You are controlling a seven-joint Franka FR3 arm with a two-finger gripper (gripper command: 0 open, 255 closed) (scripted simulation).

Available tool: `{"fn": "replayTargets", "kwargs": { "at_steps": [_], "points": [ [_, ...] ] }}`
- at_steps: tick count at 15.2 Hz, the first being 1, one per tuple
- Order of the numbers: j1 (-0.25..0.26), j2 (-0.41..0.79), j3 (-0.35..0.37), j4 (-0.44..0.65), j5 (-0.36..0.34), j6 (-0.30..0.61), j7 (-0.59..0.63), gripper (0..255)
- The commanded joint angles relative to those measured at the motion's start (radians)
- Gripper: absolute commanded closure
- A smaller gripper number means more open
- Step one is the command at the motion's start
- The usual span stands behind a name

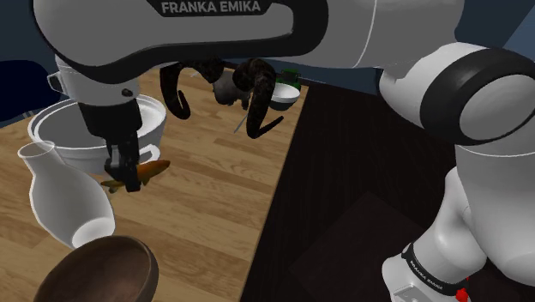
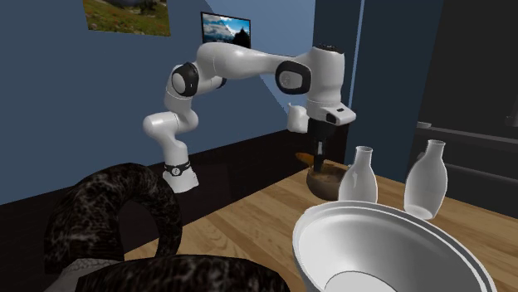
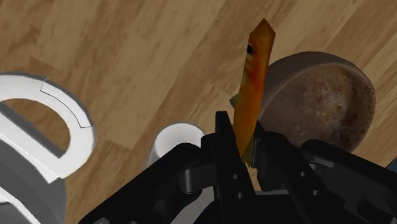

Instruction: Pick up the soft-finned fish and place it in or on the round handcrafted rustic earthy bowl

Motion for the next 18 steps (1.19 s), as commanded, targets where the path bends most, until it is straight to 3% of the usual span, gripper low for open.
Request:
{"fn": "replayTargets", "kwargs": {
  "at_steps": [1,7,11,18],
  "points": [
    [0.036,0.031,0.006,0.045,-0.007,-0.009,0.040,255],
    [0.145,0.109,0.022,0.165,-0.025,-0.038,0.152,255],
    [0.232,0.213,0.027,0.337,-0.043,-0.096,0.225,255],
    [0.217,0.182,0.027,0.188,-0.039,0.021,0.218,255]
  ]
}}
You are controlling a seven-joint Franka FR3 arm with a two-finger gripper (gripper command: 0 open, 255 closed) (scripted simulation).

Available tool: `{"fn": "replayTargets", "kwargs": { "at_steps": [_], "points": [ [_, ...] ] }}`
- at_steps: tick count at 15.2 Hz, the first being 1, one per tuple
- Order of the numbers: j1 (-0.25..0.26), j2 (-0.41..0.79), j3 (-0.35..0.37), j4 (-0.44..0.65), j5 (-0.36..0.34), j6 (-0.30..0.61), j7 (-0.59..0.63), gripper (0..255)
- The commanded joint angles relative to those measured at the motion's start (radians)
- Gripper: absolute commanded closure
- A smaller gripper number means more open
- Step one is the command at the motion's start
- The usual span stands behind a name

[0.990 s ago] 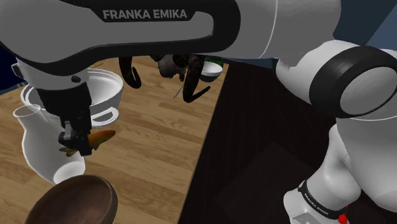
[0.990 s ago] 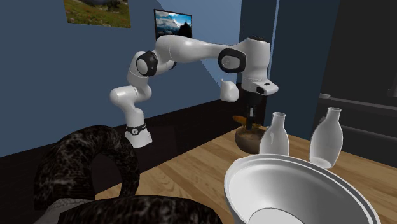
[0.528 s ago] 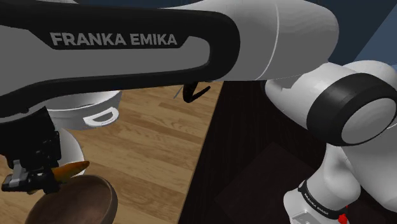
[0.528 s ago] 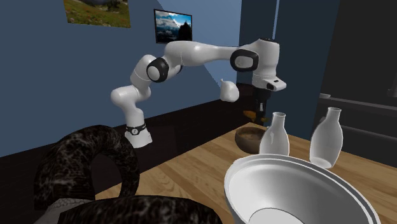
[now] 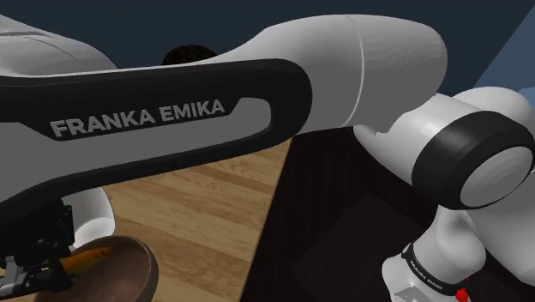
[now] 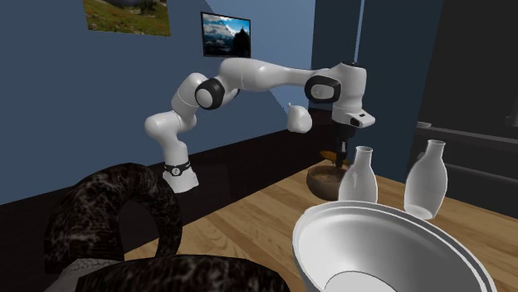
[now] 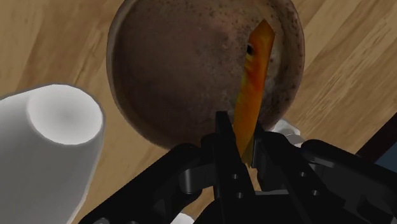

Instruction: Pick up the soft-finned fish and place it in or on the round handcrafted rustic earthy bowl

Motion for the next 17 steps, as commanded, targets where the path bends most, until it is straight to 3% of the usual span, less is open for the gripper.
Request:
{"fn": "replayTargets", "kwargs": {
  "at_steps": [1,4,12,13,17],
  "points": [
    [-0.003,-0.003,0.000,-0.033,0.001,0.029,-0.002,255],
    [-0.007,-0.005,-0.001,-0.082,0.001,0.077,-0.005,255],
    [-0.007,-0.005,-0.001,-0.082,0.001,0.077,-0.005,255],
    [-0.007,-0.005,-0.001,-0.082,0.001,0.077,-0.005,0],
    [-0.007,-0.005,-0.001,-0.082,0.001,0.077,-0.005,0]
  ]
}}
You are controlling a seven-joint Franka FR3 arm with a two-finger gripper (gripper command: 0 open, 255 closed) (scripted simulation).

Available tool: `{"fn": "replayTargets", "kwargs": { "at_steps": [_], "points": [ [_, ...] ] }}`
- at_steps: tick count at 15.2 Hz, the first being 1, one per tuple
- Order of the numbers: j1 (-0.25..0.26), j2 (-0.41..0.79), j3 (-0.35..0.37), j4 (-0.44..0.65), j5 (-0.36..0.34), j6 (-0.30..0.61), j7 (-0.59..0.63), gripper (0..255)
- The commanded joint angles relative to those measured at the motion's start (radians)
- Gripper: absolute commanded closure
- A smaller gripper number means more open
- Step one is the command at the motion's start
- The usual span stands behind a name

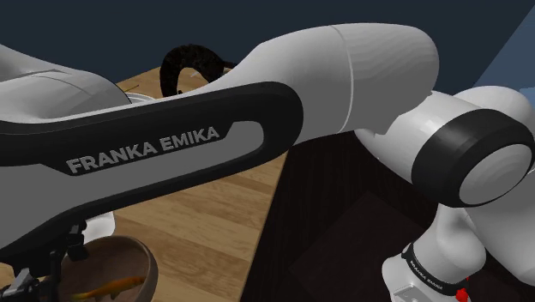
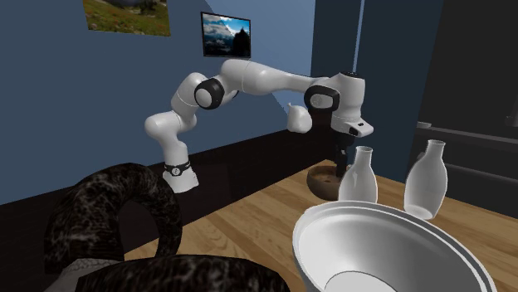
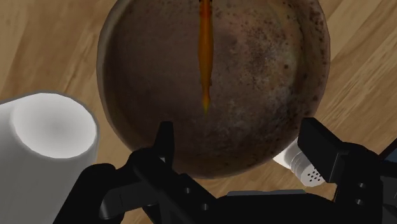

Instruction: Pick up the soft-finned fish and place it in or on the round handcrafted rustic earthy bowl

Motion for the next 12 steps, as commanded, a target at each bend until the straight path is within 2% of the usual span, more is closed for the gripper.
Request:
{"fn": "replayTargets", "kwargs": {
  "at_steps": [1,5,12],
  "points": [
    [0.000,0.000,0.000,0.000,0.000,0.000,0.000,0],
    [0.010,0.033,-0.002,0.186,-0.003,-0.152,0.000,0],
    [0.010,0.033,-0.002,0.186,-0.003,-0.152,0.000,0]
  ]
}}
